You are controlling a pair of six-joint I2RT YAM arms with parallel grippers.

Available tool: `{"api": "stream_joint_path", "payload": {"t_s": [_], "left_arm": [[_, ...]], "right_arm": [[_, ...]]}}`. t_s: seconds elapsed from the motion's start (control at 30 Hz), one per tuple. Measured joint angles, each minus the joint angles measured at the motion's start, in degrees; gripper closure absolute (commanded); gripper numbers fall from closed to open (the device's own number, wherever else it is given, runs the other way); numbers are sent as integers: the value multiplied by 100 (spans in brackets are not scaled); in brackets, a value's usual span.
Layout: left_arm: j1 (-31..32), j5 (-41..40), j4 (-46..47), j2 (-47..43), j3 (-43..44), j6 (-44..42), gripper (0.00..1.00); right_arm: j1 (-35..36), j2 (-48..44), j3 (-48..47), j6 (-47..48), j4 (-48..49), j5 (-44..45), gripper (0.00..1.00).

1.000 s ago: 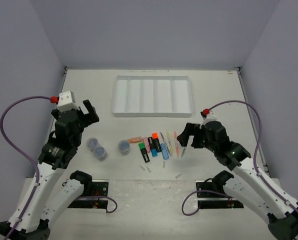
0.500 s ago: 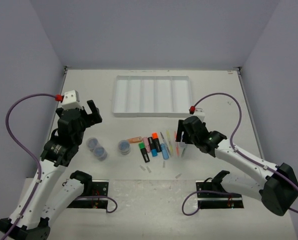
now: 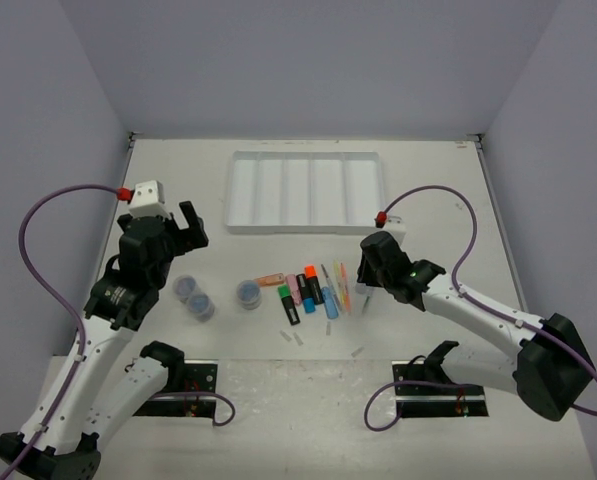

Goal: Sort the stationery into containers
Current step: Pick up the stationery from the center of the board, then place the stationery in the storage box.

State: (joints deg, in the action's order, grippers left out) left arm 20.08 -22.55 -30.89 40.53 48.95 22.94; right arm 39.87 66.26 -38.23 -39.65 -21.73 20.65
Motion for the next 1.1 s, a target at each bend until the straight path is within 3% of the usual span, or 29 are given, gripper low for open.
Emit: {"api": "stream_joint_path", "payload": {"t_s": [0.2,0.47,0.63,0.8,1.0,1.1], "left_arm": [[0,58,6,40,0,0,0],[0,115,12,52,0,-1,0],[0,128,17,48,-2,0,0],[0,149,23,50,-2,-2,0],[0,166,36,18,-13,-2,0],[0,175,38,-25,-13,-2,0]], "right_arm": [[14,53,-206,75,-162,127,100],[-27,191,-1184,472,-409,280,100],[-708,564,-2223,901,-652,-87,100],[-1683,1811,-3930,1350,-958,-501,100],[-2128,3967,-6142,1800,-1738,-1097,100],[-2221,4776,-6671,1923,-1998,-1220,100]]}}
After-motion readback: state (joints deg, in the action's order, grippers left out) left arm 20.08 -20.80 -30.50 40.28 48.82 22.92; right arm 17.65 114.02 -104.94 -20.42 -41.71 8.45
